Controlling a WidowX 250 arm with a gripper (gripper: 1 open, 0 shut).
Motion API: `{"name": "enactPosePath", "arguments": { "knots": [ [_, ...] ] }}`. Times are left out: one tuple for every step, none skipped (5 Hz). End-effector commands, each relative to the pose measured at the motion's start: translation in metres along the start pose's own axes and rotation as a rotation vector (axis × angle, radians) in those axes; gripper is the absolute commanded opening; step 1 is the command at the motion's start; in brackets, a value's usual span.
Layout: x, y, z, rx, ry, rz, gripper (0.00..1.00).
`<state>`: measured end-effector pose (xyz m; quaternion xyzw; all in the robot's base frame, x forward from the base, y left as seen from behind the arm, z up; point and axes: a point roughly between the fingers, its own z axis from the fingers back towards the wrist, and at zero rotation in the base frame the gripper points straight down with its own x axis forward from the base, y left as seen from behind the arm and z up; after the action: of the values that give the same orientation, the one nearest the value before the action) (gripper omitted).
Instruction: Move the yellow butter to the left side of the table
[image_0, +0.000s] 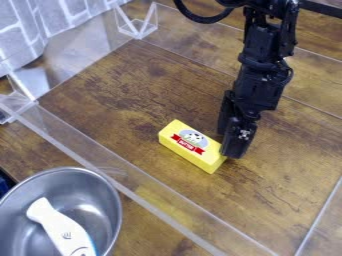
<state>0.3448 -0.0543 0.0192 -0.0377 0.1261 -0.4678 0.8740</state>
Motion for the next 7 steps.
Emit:
{"name": "enactPosePath", "arguments": {
  "knots": [
    [-0.015, 0.009, -0.017, -0.047, 0.023, 0.016, 1.00],
    [-0.018, 0.010, -0.018, -0.055, 0.025, 0.010, 1.00],
    [-0.020, 0.011, -0.019, -0.062, 0.027, 0.001, 1.00],
    [-0.022, 0.012, -0.020, -0.069, 0.028, -0.006, 1.00],
    [-0.024, 0.013, -0.020, -0.072, 0.030, 0.000, 0.00],
    [-0.026, 0.013, -0.019, -0.077, 0.029, 0.012, 0.00],
    [-0.034, 0.013, -0.016, -0.087, 0.028, 0.038, 1.00]
  ]
}}
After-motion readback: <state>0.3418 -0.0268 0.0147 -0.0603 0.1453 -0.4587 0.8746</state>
